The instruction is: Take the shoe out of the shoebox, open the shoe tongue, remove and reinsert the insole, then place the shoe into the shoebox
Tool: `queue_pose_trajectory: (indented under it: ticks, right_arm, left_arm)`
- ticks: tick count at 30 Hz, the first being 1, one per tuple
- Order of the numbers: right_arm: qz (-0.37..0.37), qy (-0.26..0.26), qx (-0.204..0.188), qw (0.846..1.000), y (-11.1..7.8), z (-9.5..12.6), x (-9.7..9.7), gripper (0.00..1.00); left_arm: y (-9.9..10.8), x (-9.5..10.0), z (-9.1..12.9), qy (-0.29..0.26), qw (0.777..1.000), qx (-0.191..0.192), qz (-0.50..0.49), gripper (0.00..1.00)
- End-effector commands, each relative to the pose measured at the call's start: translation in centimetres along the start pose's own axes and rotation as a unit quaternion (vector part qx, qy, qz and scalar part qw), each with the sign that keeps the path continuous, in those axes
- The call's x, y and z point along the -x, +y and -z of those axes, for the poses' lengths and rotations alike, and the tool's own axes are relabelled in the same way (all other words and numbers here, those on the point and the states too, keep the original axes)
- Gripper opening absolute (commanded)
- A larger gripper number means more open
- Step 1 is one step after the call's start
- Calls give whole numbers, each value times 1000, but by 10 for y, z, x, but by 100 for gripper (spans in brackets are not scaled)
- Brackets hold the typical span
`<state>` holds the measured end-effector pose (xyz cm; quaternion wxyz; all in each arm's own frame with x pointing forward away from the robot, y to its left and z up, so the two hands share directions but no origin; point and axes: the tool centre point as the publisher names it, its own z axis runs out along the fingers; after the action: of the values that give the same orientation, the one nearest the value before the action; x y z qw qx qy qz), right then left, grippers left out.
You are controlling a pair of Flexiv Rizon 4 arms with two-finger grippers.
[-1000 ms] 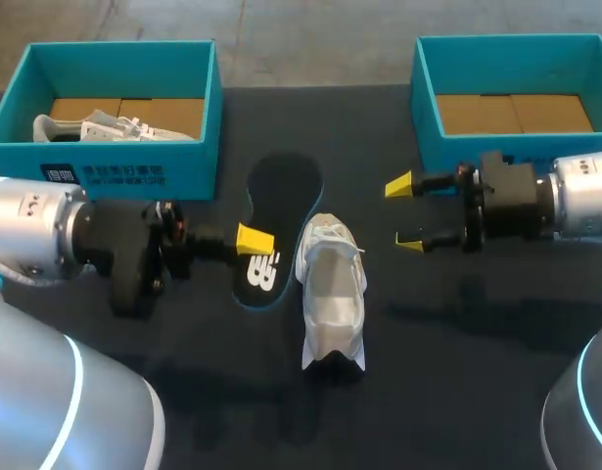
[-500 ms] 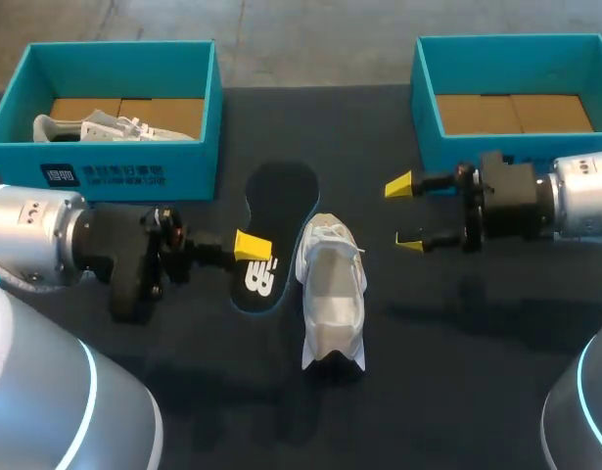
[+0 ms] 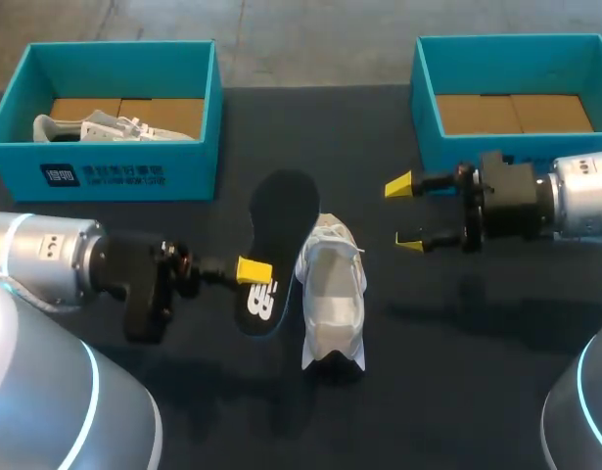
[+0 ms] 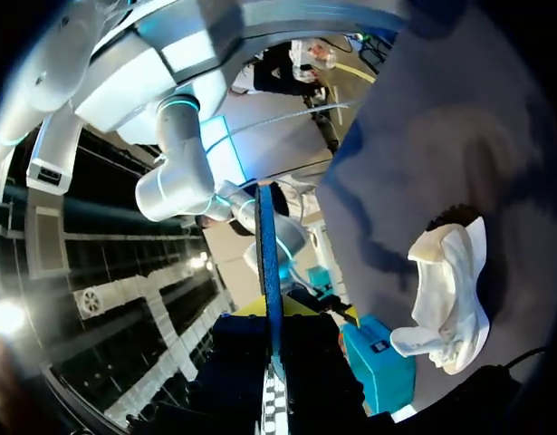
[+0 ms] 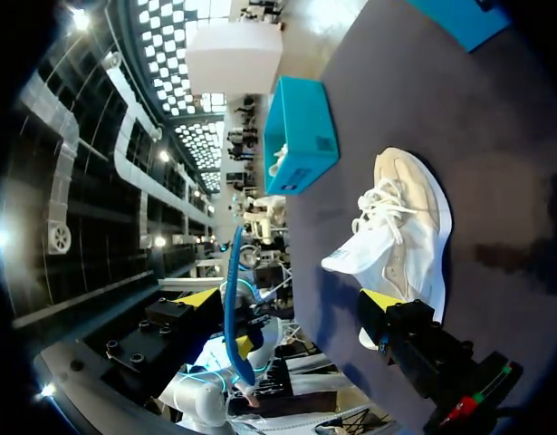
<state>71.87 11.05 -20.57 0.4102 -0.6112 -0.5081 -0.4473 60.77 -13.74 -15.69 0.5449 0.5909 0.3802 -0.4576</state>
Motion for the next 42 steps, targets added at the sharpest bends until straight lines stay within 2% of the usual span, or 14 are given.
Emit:
queue_pose_trajectory:
  ticks: [1,7,20,27,42]
  right_arm:
    - [0,0,1,1000,-1,-1,0,100]
    - [0,0,1,1000,-1,-1,0,100]
    - [0,0,1,1000,-1,-1,0,100]
    - [0,0,1,1000,-1,-1,0,100]
    - [0,0,1,1000,-1,-1,0,100]
  left_arm:
    - [6,-11,-2,-22,999,-8,-36,0]
    - [4,-17,-5,-17,998,-17,-63,0]
    - [6,-25,-13,-11,999,-13,-47,0]
    - [12,-31,-7,-4,999,-6,-51,0]
    - [16,-29,-1,-1,998,-14,-61,0]
